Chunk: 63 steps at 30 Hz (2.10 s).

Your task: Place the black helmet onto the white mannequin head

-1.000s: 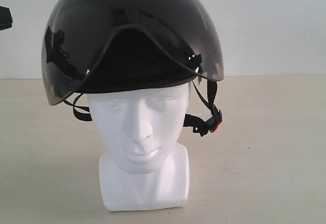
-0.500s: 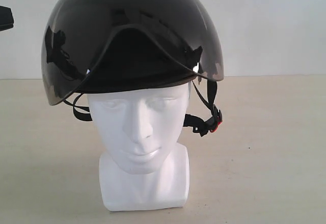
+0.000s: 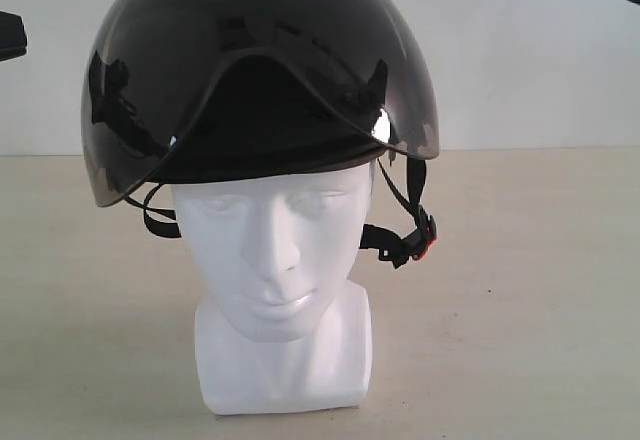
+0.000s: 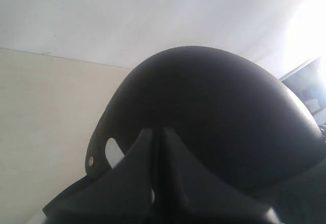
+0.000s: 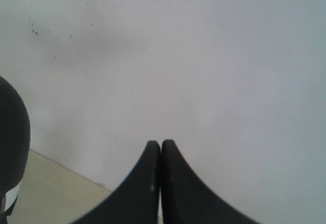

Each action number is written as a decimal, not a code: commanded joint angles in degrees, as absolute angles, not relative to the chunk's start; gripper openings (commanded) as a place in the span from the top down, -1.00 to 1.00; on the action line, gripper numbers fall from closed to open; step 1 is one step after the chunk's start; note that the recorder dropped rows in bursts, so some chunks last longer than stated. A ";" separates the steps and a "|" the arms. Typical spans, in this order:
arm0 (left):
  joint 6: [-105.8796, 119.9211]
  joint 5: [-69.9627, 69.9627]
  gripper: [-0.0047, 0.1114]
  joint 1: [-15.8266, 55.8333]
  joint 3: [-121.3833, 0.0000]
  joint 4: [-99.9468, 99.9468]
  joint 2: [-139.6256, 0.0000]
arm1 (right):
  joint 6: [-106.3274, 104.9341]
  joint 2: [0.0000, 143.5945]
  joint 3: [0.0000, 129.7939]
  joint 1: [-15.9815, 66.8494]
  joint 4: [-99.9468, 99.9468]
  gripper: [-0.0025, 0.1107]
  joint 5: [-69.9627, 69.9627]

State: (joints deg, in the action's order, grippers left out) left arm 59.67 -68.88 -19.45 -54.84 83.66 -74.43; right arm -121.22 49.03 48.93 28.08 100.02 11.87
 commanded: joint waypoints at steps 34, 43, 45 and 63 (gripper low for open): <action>60.08 -68.80 0.84 -19.28 -54.57 84.20 -74.02 | -22.49 45.21 42.44 27.81 31.91 0.96 0.99; 60.08 -68.80 0.84 -19.28 -54.57 84.20 -74.02 | -10.39 44.62 49.44 23.53 24.23 0.96 -9.00; 60.08 -68.80 0.84 -19.28 -54.57 84.20 -74.02 | -5.30 44.62 50.79 21.11 20.58 0.96 -10.87; 60.08 -68.80 0.84 -19.28 -54.57 84.20 -74.02 | 3.43 60.34 57.40 18.24 3.28 0.96 -37.56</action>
